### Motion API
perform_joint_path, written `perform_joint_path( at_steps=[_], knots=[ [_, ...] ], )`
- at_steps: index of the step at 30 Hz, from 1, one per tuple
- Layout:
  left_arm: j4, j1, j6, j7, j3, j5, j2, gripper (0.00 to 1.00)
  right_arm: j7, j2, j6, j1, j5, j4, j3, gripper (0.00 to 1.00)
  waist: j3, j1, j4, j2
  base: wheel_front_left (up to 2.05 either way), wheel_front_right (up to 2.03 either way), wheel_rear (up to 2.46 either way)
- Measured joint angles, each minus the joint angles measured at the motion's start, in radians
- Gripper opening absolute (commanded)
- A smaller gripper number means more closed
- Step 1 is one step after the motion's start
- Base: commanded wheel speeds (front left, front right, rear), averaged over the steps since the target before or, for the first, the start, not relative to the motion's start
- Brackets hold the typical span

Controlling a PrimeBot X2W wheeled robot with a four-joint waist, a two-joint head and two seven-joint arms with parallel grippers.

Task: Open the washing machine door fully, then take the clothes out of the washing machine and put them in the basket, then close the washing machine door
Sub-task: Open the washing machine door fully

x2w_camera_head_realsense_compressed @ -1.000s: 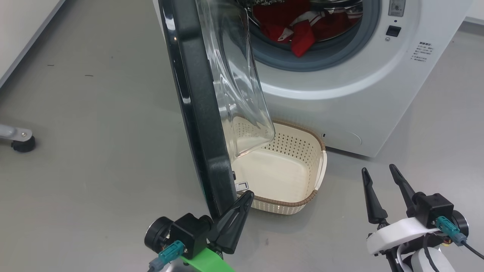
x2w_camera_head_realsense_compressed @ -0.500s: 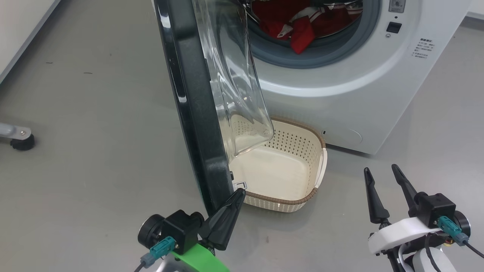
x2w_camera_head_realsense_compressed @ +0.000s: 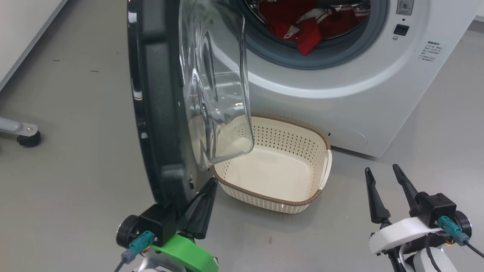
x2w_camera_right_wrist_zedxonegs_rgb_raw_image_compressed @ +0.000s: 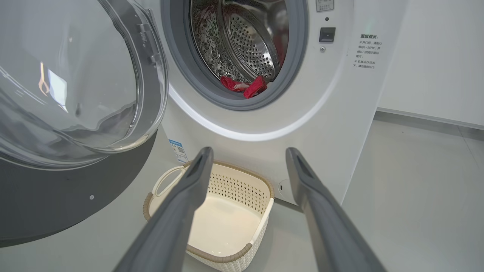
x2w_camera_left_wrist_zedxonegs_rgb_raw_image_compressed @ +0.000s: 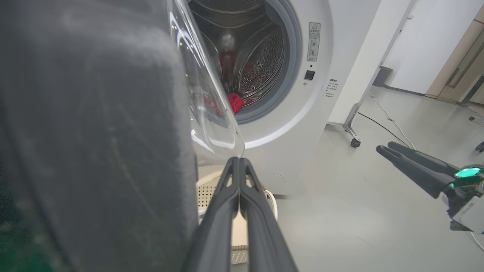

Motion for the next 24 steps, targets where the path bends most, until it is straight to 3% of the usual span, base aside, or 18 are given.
perform_joint_path(
  at_steps=[10,24],
  knots=[
    [0.031,0.0,0.049,-0.035,0.085,-0.006,0.008,0.0,0.0,0.001,0.001,-0.006,-0.007,-0.013,0.002,1.0,-0.01,0.0,0.014,0.0,0.0,0.0,0.0],
    [0.085,0.0,0.081,-0.091,0.231,-0.035,0.047,0.0,0.0,0.002,0.004,-0.007,-0.012,-0.057,0.016,1.0,-0.024,0.0,0.018,0.0,0.0,0.0,0.0]
  ],
)
